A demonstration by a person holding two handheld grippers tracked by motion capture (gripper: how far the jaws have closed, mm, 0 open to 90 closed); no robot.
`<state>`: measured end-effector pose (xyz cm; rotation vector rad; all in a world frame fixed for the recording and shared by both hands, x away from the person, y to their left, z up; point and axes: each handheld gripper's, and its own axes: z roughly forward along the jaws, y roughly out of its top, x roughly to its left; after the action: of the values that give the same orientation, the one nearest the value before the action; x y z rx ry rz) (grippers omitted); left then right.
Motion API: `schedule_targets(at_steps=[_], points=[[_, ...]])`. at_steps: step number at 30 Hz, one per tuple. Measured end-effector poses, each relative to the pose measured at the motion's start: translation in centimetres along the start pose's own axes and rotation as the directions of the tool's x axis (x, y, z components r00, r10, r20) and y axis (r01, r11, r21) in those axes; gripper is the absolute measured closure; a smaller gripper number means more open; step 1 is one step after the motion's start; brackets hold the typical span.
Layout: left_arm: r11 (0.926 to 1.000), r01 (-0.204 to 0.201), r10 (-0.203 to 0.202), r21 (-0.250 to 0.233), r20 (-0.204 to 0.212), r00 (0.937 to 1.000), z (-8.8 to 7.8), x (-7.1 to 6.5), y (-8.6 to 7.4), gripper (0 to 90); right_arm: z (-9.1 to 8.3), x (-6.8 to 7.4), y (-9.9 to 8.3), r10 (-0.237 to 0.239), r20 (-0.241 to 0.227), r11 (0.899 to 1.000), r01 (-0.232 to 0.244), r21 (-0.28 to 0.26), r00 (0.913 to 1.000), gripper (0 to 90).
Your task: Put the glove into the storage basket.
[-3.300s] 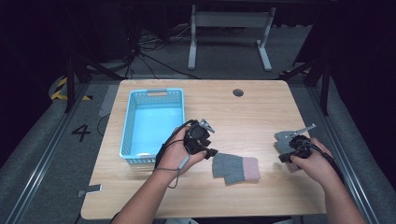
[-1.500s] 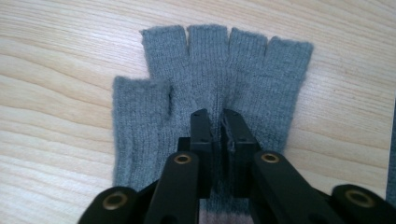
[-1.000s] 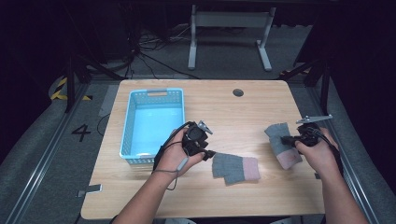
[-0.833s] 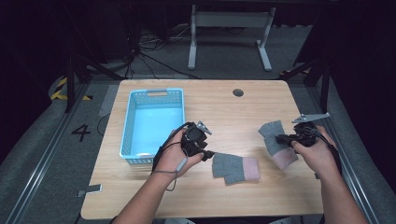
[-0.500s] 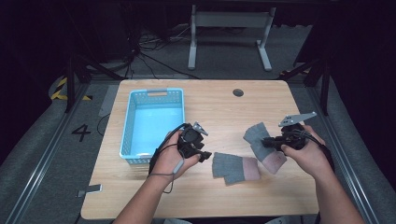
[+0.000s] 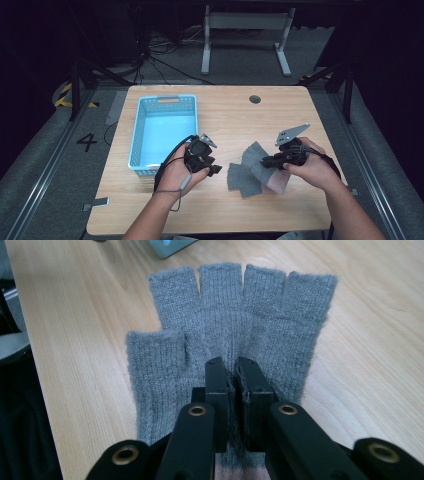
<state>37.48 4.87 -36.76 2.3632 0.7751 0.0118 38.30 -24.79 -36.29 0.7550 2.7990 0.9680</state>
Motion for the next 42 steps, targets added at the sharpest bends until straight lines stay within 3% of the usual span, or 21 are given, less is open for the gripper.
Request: schedule_targets(at_steps=[6, 8, 16, 20, 25, 28, 30, 34, 36, 42], points=[[0.9998, -0.001, 0.002, 0.019, -0.018, 0.9998, 0.0, -0.2, -0.4, 60.7, 2.1, 0.6, 0.4, -0.069, -0.044, 0.996, 0.072, 0.061, 0.9966, 85.4], [0.9998, 0.003, -0.003, 0.021, -0.007, 1.0, 0.0, -0.2, -0.5, 64.0, 2.9, 0.7, 0.5, -0.077, -0.056, 0.993, 0.082, 0.081, 0.9954, 85.3], [0.9978, 0.013, -0.016, 0.066, 0.04, 0.9991, 1.1, -0.5, -0.5, 69.7, 5.5, 0.6, 0.1, -0.085, -0.073, 0.984, 0.095, 0.15, 0.9937, 84.6], [0.9949, 0.004, -0.011, 0.101, 0.068, 0.9976, 2.4, -0.9, -0.6, 69.8, 6.1, 0.7, -0.3, -0.081, -0.074, 0.985, 0.092, 0.147, 0.9939, 78.0], [0.9886, -0.011, -0.003, 0.15, 0.092, 0.9957, 4.3, -1.5, -0.6, 68.0, 3.8, 0.6, -0.9, -0.051, -0.058, 0.996, 0.055, 0.069, 0.997, 73.3], [0.9876, -0.023, 0.009, 0.155, 0.092, 0.9957, 4.7, -1.7, -0.4, 66.3, 2.0, 0.1, -1.8, -0.017, -0.037, 0.998, 0.019, 0.058, 0.9992, 72.3], [0.986, -0.028, 0.012, 0.165, 0.094, 0.9955, 5.0, -1.7, -0.2, 65.5, 1.2, -0.4, -2.5, -0.005, -0.019, 0.997, 0.007, 0.073, 0.9998, 70.9], [0.9742, -0.059, 0.037, 0.218, 0.103, 0.994, 5.8, -1.7, 0.2, 63.8, 0.2, -1.2, -3.9, 0.033, 0.001, 0.991, -0.032, 0.13, 0.9995, 70.4], [0.9675, -0.067, 0.041, 0.244, 0.113, 0.9927, 6.2, -1.7, 0.4, 63.2, 0.0, -1.4, -4.6, 0.042, 0.0, 0.986, -0.041, 0.164, 0.9991, 70.1], [0.9596, -0.082, 0.055, 0.269, 0.107, 0.9927, 7.1, -1.6, 0.9, 61.9, 0.0, -2.0, -6.0, 0.045, 0.013, 0.972, -0.047, 0.231, 0.9989, 69.6]])
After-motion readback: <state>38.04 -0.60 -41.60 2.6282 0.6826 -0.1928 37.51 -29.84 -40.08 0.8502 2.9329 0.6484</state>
